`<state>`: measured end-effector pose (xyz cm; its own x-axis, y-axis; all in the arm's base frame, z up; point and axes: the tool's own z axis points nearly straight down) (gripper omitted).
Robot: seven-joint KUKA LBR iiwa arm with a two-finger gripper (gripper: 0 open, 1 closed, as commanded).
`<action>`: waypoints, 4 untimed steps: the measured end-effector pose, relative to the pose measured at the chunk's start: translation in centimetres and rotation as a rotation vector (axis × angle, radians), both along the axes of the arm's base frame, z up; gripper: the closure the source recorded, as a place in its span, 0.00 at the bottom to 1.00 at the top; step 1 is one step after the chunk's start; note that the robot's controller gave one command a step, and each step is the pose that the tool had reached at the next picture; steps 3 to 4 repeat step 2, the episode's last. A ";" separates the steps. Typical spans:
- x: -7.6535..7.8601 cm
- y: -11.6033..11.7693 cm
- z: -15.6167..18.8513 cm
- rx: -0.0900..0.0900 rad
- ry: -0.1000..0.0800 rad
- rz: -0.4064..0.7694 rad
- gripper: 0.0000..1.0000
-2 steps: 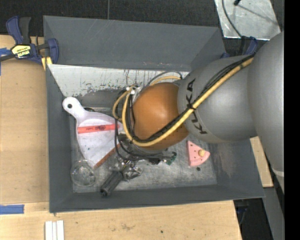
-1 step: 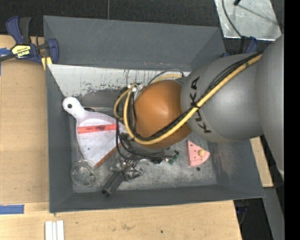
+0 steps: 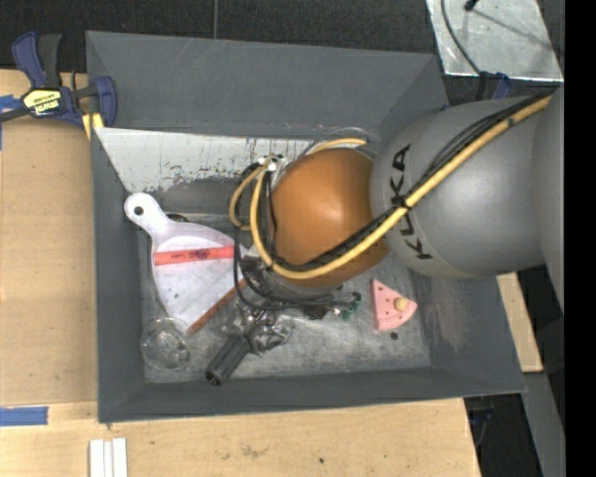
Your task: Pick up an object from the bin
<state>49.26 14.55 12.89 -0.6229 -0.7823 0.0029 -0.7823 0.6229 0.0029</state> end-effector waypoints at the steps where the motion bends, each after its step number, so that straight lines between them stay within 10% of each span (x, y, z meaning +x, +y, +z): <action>1: 0.1 0.0 1.7 0.001 -0.005 -0.001 1.00; 4: 0.1 0.0 3.0 0.001 -0.005 -0.002 1.00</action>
Offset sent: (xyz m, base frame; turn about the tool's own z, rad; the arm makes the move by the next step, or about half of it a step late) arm -0.0001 0.0001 0.0630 0.0000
